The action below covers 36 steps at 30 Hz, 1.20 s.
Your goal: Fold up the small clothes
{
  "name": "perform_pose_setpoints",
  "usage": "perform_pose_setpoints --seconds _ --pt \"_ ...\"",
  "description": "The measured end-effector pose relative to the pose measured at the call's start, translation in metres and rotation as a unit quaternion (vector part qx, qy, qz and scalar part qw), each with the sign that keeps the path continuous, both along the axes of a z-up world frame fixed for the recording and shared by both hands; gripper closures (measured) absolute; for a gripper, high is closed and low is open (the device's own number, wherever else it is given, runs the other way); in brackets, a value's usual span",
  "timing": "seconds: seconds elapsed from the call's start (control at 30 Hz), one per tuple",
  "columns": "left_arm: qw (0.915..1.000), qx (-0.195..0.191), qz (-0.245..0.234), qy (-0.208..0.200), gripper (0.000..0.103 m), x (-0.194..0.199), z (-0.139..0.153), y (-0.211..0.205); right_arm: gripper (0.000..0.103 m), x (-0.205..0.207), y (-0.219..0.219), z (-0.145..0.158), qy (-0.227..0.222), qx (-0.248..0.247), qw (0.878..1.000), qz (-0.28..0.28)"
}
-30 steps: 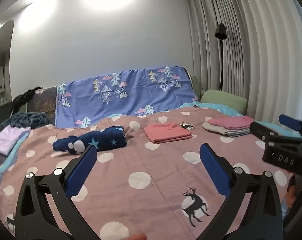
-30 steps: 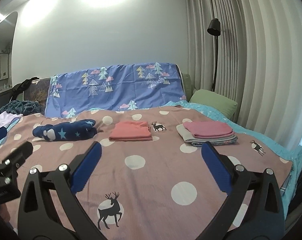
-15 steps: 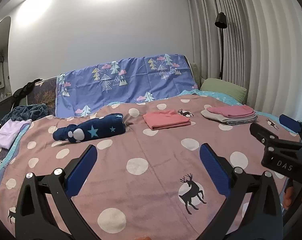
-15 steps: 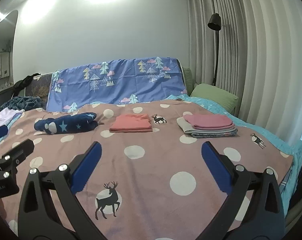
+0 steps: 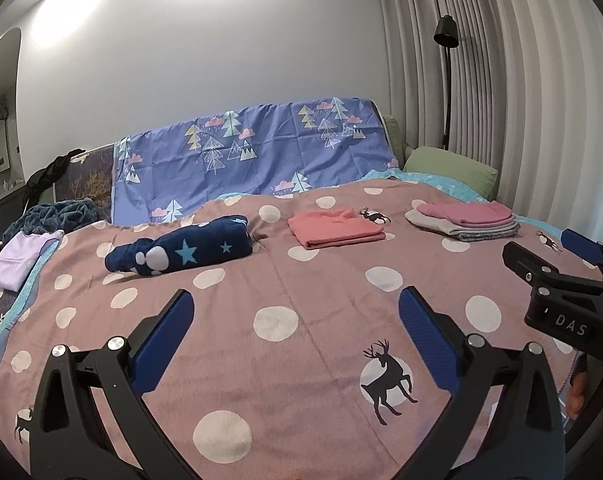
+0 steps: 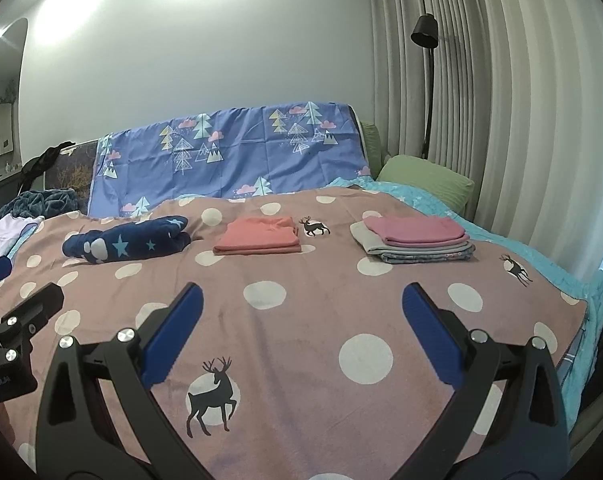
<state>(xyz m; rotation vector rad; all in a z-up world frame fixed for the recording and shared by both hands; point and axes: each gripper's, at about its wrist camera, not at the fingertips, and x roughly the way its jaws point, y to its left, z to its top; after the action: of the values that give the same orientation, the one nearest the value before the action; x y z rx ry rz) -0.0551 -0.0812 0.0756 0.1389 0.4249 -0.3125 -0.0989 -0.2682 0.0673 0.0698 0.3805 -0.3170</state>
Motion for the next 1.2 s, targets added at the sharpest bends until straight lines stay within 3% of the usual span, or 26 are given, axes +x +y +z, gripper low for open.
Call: perform_pose_setpoints --seconds 1.2 --pt "0.9997 0.005 0.013 0.019 0.001 0.006 -0.015 -0.004 0.002 0.009 0.006 -0.009 0.007 0.005 1.0 0.002"
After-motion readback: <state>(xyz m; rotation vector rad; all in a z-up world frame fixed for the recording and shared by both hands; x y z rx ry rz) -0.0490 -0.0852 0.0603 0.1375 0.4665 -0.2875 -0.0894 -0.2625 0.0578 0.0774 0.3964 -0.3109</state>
